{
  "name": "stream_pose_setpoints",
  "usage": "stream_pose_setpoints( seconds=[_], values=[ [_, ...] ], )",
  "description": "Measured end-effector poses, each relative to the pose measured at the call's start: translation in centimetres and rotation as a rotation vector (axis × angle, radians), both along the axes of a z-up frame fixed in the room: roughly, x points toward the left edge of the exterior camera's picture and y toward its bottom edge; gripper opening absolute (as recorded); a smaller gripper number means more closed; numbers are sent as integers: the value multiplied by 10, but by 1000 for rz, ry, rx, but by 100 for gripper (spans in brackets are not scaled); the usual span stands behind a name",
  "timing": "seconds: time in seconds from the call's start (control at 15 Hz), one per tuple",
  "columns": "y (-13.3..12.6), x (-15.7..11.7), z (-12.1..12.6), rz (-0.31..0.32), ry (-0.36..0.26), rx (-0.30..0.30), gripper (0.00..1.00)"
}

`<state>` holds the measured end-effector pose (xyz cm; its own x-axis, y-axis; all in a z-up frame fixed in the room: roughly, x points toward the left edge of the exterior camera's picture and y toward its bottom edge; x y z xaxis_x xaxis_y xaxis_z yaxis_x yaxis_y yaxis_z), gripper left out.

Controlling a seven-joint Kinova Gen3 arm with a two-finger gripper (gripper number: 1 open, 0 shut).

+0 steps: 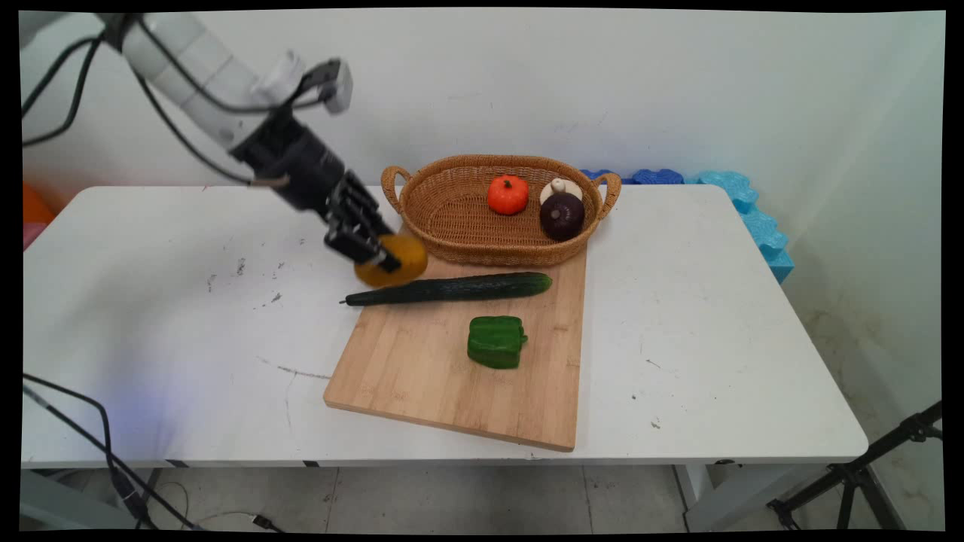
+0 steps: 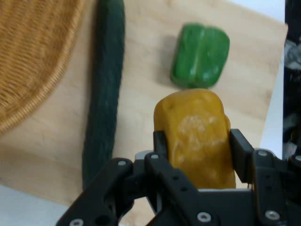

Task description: Place the picked object on the cutting board

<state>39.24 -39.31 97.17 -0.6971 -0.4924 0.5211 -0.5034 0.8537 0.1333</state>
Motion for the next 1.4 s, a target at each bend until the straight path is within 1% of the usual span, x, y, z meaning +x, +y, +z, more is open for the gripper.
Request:
stream_pose_setpoints(
  seconds=[0.27,0.4,0.67,1.13,1.2,1.4],
  values=[
    [14,3,-40,-23,-19,3,0],
    [16,0,-61,-29,-27,0,0],
    [15,-7,-92,-34,-40,-6,0],
    [12,-16,-122,-42,-50,-16,0],
    [11,-17,-126,-43,-49,-18,100],
    [8,-21,-128,-46,-46,-32,100]
  ],
)
